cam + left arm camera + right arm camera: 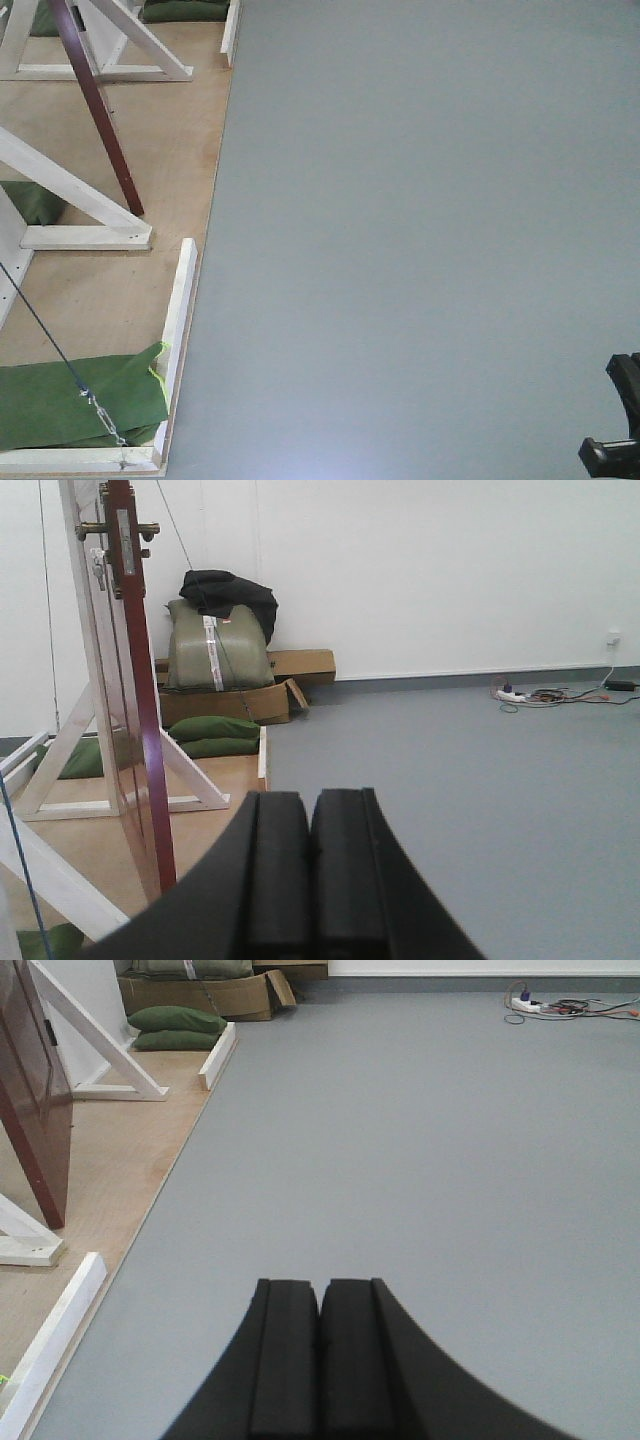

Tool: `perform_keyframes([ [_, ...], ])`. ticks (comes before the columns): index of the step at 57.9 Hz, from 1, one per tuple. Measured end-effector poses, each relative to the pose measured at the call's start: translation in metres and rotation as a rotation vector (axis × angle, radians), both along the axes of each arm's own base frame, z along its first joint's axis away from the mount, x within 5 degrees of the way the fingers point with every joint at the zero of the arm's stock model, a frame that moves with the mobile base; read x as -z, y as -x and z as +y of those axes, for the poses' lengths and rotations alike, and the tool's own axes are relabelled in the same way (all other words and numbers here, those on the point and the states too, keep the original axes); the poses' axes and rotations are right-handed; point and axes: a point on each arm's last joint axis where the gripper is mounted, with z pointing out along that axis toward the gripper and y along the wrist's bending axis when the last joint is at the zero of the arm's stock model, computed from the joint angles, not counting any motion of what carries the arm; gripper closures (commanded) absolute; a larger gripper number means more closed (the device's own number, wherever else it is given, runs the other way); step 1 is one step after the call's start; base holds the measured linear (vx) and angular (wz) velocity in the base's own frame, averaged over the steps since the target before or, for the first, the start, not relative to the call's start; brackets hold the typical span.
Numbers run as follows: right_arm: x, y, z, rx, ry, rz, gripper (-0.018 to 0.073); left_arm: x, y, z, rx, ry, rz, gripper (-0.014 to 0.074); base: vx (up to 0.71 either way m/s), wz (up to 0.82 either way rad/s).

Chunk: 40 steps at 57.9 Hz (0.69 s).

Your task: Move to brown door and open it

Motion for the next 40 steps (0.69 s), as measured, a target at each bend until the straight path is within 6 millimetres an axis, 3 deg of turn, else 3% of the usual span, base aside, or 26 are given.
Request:
perform_keyframes([
  [40, 0.0, 0.0, 0.0, 0.0, 0.0, 0.0, 0.0559, 0.0, 0.0, 0.0, 0.0, 0.0, 0.0, 0.06, 0.0, 0.0],
])
